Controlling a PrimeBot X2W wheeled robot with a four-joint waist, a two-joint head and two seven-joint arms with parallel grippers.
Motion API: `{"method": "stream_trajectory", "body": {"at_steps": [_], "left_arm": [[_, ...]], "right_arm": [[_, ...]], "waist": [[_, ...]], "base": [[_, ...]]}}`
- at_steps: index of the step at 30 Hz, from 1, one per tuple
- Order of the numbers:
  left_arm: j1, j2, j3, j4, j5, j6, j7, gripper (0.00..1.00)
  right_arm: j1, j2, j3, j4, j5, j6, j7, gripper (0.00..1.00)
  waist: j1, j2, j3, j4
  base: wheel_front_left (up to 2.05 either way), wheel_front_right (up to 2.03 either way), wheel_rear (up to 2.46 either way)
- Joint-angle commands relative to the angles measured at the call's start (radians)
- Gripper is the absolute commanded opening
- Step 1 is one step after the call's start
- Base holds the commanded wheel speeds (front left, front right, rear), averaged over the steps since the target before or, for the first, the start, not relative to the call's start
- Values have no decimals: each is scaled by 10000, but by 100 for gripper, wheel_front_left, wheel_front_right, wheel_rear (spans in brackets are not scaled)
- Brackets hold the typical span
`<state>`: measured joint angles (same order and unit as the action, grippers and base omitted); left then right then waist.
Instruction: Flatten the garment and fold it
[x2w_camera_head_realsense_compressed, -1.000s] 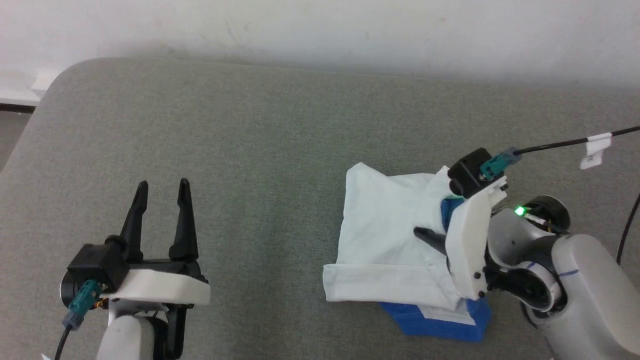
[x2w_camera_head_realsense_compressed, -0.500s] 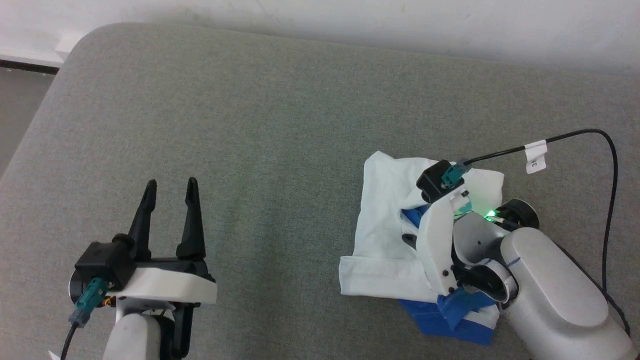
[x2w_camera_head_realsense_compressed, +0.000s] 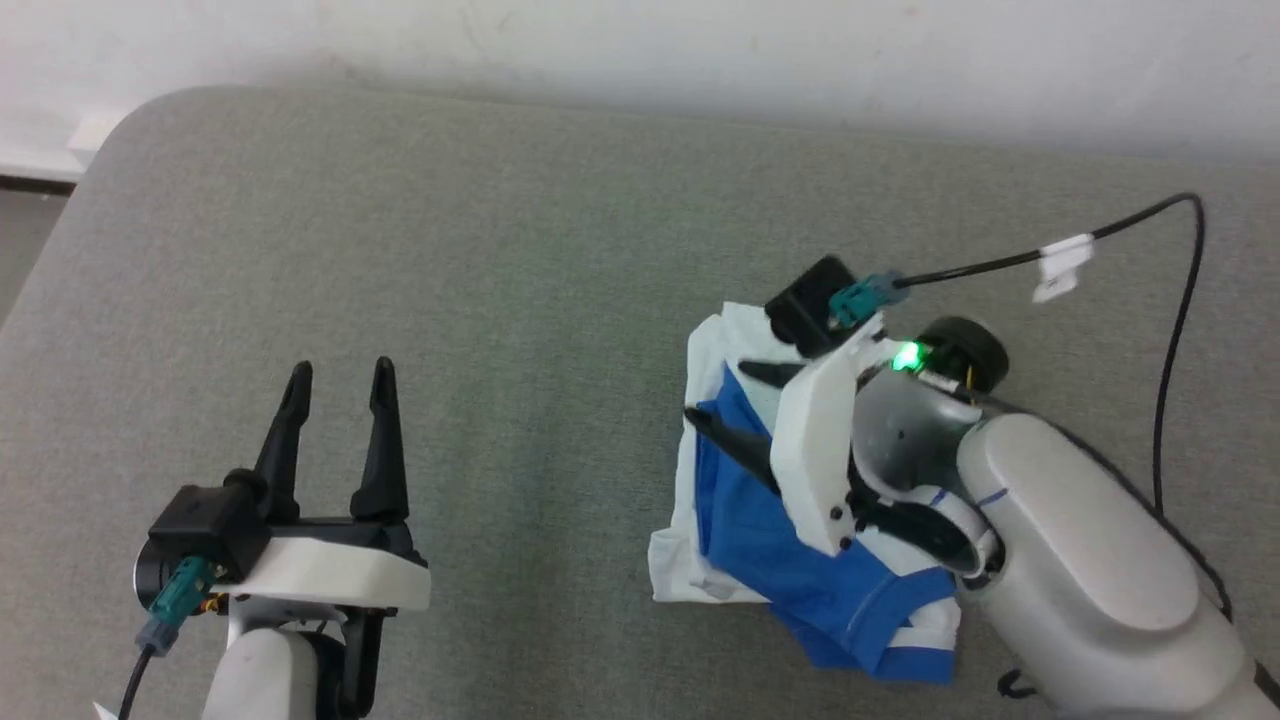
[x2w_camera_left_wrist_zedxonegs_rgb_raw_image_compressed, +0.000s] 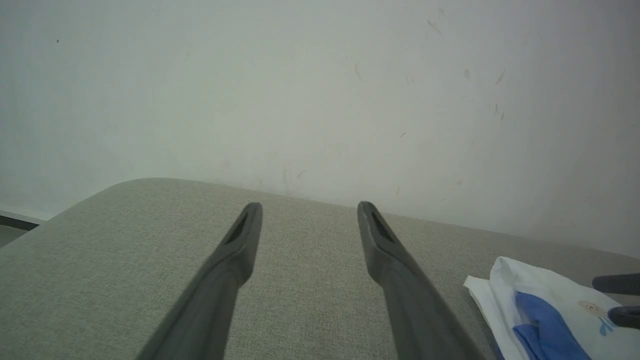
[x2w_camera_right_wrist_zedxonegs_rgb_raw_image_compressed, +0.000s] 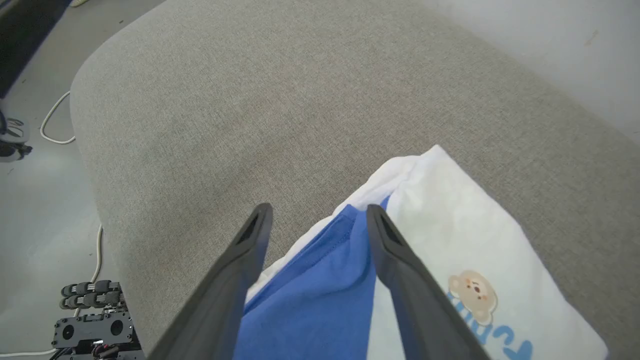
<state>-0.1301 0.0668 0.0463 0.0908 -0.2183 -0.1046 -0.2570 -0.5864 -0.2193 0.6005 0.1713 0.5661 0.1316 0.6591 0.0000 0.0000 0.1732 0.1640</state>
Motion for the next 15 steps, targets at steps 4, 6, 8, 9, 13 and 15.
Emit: {"method": "stream_trajectory", "body": {"at_steps": [4, 6, 8, 9, 13, 15], "left_arm": [[42, 35, 102, -55, 159, -40, -47, 100], [77, 56, 122, -117, 208, -38, -47, 100], [115, 67, 134, -167, 248, -35, -47, 100], [123, 68, 138, -182, 262, -34, -47, 100], [104, 60, 48, -193, 296, -52, -47, 100], [79, 53, 18, -185, 292, -59, -47, 100]], "right_arm": [[7, -160, -899, -466, -239, -9, -381, 100], [284, -303, -1631, -596, -754, -9, -390, 100], [715, -384, -2443, -654, -1483, -9, -238, 100], [987, -352, -2845, -662, -1801, -9, -98, 100], [2065, -78, -3959, -724, -2929, -9, 519, 100], [2510, 179, -4195, -739, -3188, -9, 736, 100]], "waist": [[0, 0, -283, -337], [0, 0, -349, -424], [0, 0, -388, -504], [0, 0, -395, -533], [0, 0, -339, -590], [0, 0, -286, -598]], "base": [[0, 0, 0], [0, 0, 0], [0, 0, 0], [0, 0, 0], [0, 0, 0], [0, 0, 0]]}}
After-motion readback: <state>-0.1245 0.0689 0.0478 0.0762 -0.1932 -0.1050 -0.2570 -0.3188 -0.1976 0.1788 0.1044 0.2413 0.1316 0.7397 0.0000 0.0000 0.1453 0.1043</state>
